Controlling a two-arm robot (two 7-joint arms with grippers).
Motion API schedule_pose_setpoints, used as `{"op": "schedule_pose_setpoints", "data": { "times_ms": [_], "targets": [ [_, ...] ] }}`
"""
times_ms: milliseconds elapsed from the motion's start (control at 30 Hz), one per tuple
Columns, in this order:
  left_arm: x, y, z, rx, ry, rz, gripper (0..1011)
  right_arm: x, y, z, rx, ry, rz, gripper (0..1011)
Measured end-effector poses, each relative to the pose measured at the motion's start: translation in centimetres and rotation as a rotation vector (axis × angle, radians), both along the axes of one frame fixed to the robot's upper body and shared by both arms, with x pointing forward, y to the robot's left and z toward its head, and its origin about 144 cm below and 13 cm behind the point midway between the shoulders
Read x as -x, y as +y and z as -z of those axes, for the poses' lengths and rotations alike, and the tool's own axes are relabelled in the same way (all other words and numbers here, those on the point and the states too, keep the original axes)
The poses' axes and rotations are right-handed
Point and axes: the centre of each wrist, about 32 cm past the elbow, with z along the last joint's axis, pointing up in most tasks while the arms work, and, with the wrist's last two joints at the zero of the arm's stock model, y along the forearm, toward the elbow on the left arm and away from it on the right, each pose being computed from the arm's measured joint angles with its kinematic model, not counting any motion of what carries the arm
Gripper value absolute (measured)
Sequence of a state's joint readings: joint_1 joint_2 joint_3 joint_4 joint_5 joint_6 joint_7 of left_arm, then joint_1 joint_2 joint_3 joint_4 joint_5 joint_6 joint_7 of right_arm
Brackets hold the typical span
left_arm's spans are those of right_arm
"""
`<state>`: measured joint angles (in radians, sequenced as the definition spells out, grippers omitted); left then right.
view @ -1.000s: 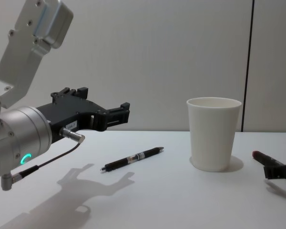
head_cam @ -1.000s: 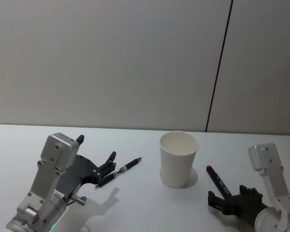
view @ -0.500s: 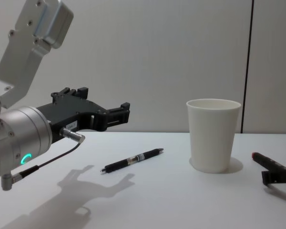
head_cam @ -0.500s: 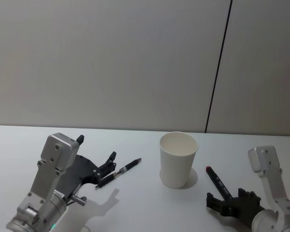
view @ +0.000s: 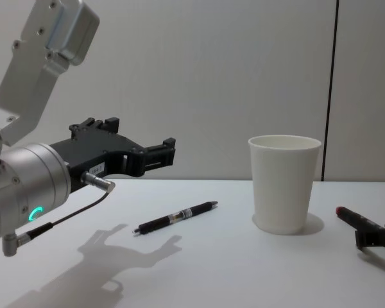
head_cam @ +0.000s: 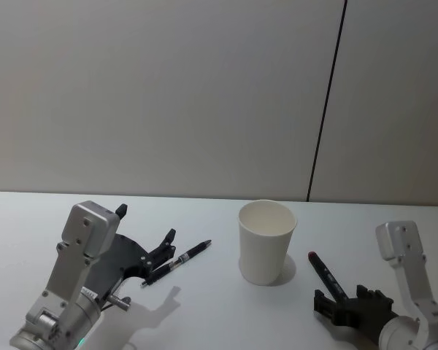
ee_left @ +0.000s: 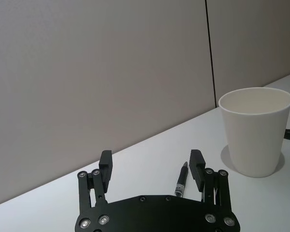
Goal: Place the pen into the pen holder.
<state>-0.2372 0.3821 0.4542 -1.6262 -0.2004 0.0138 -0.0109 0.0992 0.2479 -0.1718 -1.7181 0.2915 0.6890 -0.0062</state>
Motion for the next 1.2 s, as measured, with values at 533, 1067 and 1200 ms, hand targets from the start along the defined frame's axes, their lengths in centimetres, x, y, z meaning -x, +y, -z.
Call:
{"op": "schedule_pose_setpoints", "data": {
  "times_ms": [533,1067,1200],
  "targets": [
    [0.0,0.0,0.0,0.0,0.0,0.0,1003,0.08,-0.04,0.21,0.008,-0.011,-0.013,782],
    [0.0,0.0,0.0,0.0,0.0,0.0,1003,0.29,0.15,0.41,0.039,-0.057,-0.067,520],
    [0.0,0.0,0.0,0.0,0.0,0.0,1003,0.3,0.16,0.41,0.042,-0.062,-0.073,391]
  ]
}}
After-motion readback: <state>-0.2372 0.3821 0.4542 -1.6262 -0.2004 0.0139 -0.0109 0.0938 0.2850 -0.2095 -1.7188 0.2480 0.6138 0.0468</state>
